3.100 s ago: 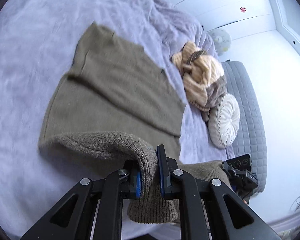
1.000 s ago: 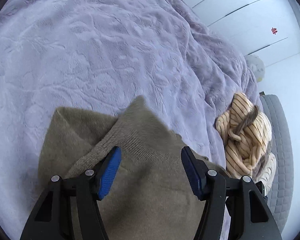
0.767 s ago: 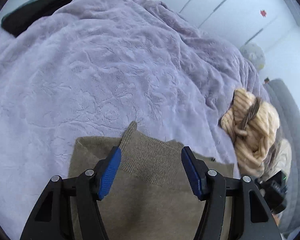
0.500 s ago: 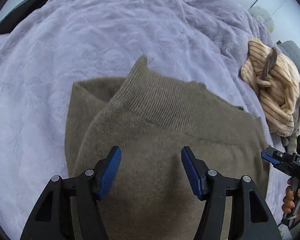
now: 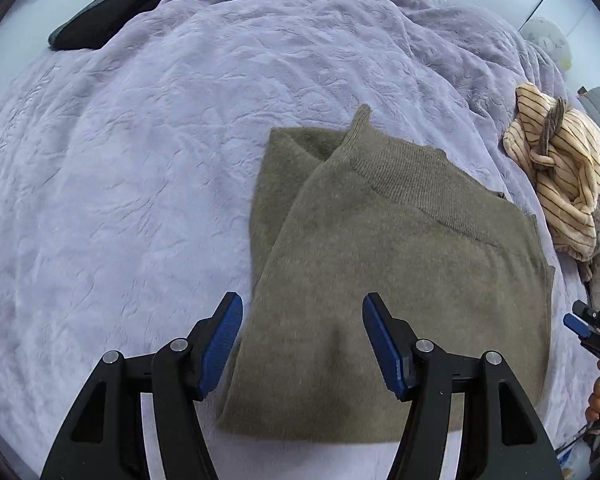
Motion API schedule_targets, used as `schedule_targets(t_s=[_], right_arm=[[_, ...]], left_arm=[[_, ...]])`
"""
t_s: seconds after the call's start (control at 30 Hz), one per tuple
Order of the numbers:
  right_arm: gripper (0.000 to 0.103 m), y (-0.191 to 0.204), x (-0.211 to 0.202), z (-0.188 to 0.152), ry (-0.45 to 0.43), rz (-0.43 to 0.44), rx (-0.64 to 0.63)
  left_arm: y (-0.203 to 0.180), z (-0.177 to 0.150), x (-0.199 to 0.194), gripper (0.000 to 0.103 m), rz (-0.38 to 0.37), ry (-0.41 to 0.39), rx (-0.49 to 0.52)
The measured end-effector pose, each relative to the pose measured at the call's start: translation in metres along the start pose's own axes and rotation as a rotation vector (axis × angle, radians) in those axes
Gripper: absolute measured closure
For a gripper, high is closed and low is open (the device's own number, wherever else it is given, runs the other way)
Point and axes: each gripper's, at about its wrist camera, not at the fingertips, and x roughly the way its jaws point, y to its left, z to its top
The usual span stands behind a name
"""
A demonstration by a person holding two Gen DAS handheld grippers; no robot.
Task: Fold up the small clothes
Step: 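Withdraw both open tools from the half-folded sweater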
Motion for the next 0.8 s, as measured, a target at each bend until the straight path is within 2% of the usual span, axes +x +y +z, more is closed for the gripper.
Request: schedule_targets(t_s=[0.13, 0.27, 0.47, 0.57, 0.63, 0.73, 0.8], right_arm=[[0.042, 0.001, -0.014, -0.047, 0.059, 0.012, 0.012], [0.042, 0.008, -0.024, -0.088, 0.105, -0.009, -0.010], [0.041, 0.031, -0.039, -0.120, 0.139, -0.025, -0.050], [0.034, 0.045, -0.047, -0.129, 0.142, -0.051, -0.078], [0.034, 0.050, -0.052, -0.134, 0.141, -0.067, -0.084], [0.030, 0.052, -0.061, -0.143, 0.148, -0.084, -0.094], [0.029, 0.051, -0.066, -0.148, 0.151, -0.097, -0.097]], left_arm=[[-0.009, -0.038, -0.016, 0.039, -0.016, 0.053, 0.005], [-0.038, -0.073, -0.029, 0.039, -0.011, 0.089, 0.071], [-0.072, -0.113, -0.050, 0.039, -0.049, 0.139, 0.079], [-0.081, -0.128, -0.061, 0.039, -0.020, 0.137, 0.081], [-0.083, -0.134, -0.069, 0.038, -0.014, 0.128, 0.072], [-0.085, -0.140, -0.078, 0.011, -0.015, 0.125, 0.053], [-0.086, -0.144, -0.085, 0.011, 0.010, 0.113, 0.066]])
